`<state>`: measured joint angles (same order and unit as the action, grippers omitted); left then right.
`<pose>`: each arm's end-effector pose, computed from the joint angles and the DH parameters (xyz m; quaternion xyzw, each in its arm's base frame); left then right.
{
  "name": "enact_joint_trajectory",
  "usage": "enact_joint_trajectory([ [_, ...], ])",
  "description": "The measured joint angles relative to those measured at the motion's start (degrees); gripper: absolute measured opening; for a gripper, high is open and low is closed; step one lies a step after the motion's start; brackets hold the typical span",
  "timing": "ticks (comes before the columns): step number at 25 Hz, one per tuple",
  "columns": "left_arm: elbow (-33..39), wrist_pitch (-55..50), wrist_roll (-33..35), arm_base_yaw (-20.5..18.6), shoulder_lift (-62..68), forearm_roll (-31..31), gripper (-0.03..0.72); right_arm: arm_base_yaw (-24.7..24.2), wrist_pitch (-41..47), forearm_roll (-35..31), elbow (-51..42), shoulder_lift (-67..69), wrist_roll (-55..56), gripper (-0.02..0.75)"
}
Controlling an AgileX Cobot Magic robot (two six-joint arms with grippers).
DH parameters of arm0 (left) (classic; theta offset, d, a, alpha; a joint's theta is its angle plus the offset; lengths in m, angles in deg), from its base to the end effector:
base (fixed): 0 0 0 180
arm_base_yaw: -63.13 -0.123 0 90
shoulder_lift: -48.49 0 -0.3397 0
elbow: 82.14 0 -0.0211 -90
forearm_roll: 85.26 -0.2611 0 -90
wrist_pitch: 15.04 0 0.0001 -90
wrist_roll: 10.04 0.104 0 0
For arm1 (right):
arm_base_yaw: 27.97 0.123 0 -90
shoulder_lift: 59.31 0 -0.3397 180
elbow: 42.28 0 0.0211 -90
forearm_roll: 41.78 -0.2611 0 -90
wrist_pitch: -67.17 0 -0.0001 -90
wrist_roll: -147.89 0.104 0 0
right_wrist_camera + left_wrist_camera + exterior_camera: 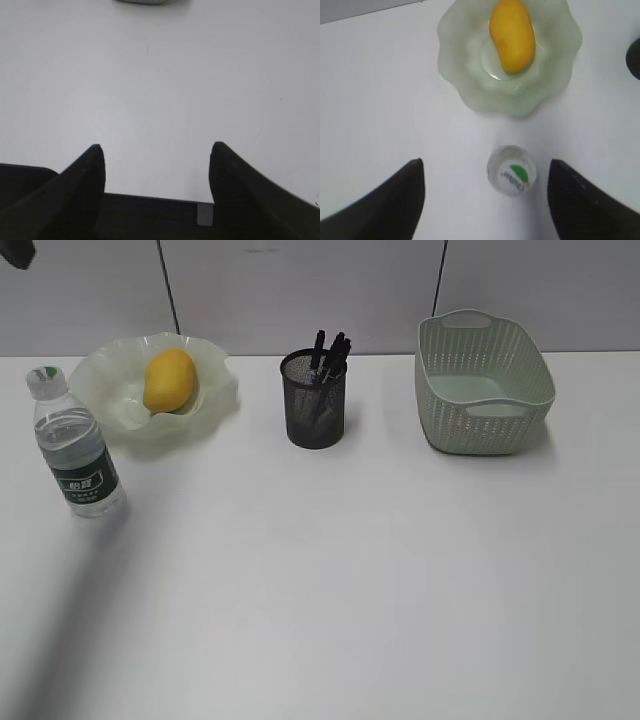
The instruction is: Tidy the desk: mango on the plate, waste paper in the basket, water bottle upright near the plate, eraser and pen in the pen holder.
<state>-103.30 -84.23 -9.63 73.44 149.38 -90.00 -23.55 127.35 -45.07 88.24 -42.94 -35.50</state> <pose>0.3663 -0.0585 0.4351 0.0937 0.9581 0.0179 0.2702 -0.0127 0.0042 0.2837 -0.0592 0.8888 0.0327 0.4533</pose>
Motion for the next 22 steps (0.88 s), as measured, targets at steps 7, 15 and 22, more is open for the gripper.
enact_joint_trajectory([
  [7, 24.24, 2.48, 0.11, -0.07, -22.63, 1.45, 0.580, 0.00, -0.06, 0.00, 0.00, 0.41, 0.00, 0.521],
  [15, 45.87, 8.18, 0.11, -0.07, -52.06, 3.16, 0.580, 0.00, -0.11, 0.00, 0.00, 0.41, 0.00, 0.521],
  [22, 58.51, 8.92, 0.11, -0.07, -71.21, 4.74, 0.578, 0.00, -0.11, 0.00, 0.00, 0.41, 0.00, 0.521],
])
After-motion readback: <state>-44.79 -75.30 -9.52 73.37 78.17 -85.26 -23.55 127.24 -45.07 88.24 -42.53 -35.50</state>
